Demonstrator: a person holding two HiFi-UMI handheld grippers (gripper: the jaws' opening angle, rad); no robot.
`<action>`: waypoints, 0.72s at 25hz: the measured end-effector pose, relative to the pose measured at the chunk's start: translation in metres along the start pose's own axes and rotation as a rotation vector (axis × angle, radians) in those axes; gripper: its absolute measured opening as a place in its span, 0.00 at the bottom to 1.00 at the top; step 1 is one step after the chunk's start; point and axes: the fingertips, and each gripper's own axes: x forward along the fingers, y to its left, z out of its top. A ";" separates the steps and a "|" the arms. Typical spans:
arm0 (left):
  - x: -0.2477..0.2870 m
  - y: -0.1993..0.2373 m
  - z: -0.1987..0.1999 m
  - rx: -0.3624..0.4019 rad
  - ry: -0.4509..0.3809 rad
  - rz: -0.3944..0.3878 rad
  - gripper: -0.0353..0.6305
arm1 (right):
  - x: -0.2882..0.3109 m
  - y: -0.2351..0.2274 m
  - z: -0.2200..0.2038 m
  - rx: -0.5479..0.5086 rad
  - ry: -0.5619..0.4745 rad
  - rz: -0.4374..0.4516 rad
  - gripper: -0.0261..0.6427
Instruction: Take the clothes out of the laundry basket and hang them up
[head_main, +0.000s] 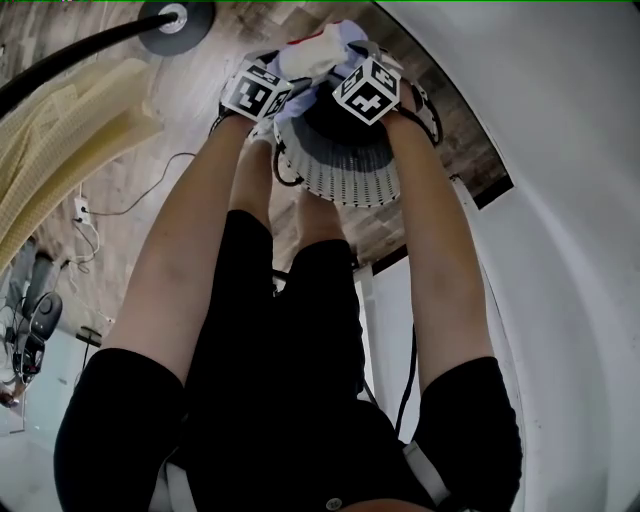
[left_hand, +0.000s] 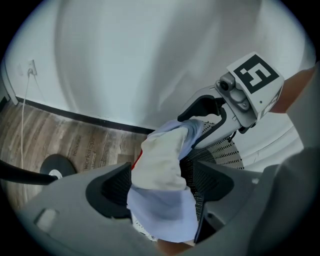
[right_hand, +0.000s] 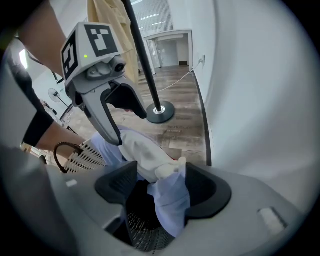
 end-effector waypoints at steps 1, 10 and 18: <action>0.004 0.001 -0.004 -0.005 0.013 -0.002 0.64 | 0.003 -0.001 -0.002 -0.001 0.008 0.001 0.49; 0.024 0.000 -0.022 -0.030 0.044 -0.064 0.38 | 0.020 -0.010 -0.001 -0.014 0.075 -0.037 0.32; 0.000 -0.015 -0.014 0.062 0.031 0.020 0.10 | 0.004 0.001 0.003 -0.041 0.115 -0.105 0.13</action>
